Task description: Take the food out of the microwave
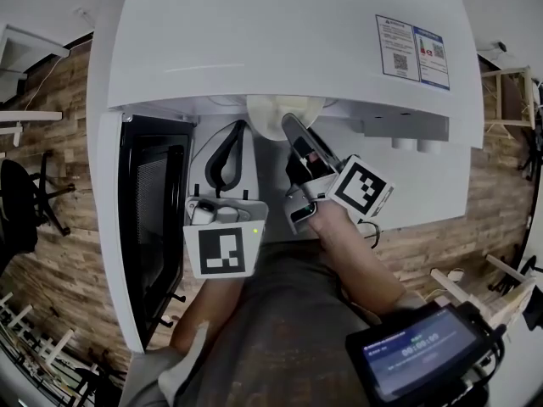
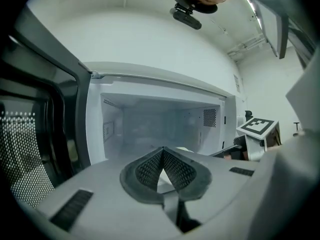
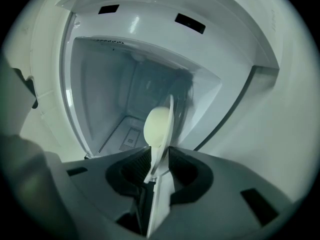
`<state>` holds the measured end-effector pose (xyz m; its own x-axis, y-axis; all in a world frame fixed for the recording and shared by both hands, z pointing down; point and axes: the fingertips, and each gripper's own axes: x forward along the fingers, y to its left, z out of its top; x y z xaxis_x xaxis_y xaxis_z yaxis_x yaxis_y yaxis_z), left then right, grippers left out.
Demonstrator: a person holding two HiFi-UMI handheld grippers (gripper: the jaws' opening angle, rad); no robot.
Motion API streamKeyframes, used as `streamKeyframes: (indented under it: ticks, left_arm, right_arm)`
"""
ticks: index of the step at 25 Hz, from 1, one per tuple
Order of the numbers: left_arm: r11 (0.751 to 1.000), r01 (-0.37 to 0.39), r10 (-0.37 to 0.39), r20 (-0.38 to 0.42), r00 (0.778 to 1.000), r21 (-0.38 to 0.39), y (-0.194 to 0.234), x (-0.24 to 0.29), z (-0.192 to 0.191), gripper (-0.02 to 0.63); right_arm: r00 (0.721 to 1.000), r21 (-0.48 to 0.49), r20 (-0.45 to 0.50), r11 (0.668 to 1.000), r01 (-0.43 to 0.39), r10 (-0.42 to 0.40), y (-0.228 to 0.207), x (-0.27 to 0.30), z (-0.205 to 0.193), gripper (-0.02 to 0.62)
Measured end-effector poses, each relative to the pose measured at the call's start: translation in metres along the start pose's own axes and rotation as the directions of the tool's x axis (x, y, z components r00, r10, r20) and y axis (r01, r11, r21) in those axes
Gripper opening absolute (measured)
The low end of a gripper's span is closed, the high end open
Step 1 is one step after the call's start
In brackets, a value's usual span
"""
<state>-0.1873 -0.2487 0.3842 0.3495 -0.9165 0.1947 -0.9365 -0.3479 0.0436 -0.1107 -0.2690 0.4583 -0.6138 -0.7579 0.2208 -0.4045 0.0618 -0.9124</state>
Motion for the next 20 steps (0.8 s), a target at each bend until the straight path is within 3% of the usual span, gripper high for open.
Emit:
streamKeyframes:
  ticks: [15, 20]
  left_arm:
    - [0.999, -0.037, 0.037, -0.007, 0.999, -0.001, 0.002, -0.009, 0.008, 0.006]
    - [0.999, -0.048, 0.048, -0.003, 0.999, 0.001, -0.001, -0.016, 0.014, 0.006]
  right_arm:
    - [0.999, 0.081, -0.026, 0.996, 0.043, -0.041, -0.008, -0.008, -0.001, 0.043]
    - [0.997, 0.169, -0.046, 0.984, 0.063, -0.056, -0.010, -0.017, -0.006, 0.044]
